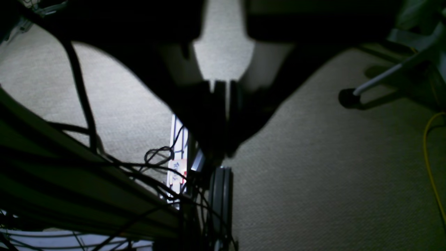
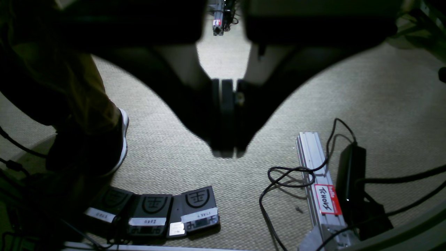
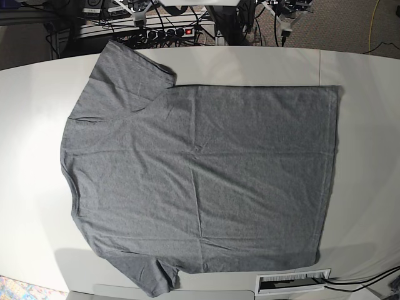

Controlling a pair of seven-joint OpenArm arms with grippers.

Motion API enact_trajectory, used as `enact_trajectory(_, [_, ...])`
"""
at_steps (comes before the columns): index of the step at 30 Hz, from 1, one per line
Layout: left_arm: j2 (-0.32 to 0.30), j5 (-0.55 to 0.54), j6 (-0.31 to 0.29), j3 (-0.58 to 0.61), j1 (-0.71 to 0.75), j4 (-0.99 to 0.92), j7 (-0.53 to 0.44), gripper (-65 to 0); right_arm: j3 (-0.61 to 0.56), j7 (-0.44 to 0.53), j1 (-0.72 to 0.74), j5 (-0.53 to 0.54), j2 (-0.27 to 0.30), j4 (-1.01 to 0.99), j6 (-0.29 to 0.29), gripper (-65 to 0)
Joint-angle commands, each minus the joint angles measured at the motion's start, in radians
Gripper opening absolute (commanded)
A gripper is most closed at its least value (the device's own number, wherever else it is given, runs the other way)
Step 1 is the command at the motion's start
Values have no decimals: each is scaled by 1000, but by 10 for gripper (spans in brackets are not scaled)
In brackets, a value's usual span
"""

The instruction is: Fold the T-shirt properly

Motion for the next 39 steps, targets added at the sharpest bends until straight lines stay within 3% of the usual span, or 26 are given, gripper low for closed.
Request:
enact_trajectory(1, [-6,0,0,-1,3,6,-13,-650,0,7,-8,-1,5,5,-1,-650])
enact_trajectory(14, [-6,1,0,-1,9,18,-12,-650,0,5,-9,-2,6,5,-1,-650])
enact_trajectory(20, [-21,133,-1,-1,54,24,-14,-650,0,-1,-34,-79,19,6,0,-650])
enact_trajectory(28, [-90,133,-3,-1,195,151,-24,-650,0,-24,-113,-79,116,53,0,-650])
enact_trajectory(34, [-156,179,-3,-1,316,302,-45,-650,0,-97,-233,-80,198,258,0,-650])
enact_trajectory(39, [-216,181,-2,-1,423,454,-46,-650,0,-99,-363,-79,273,469,0,-650])
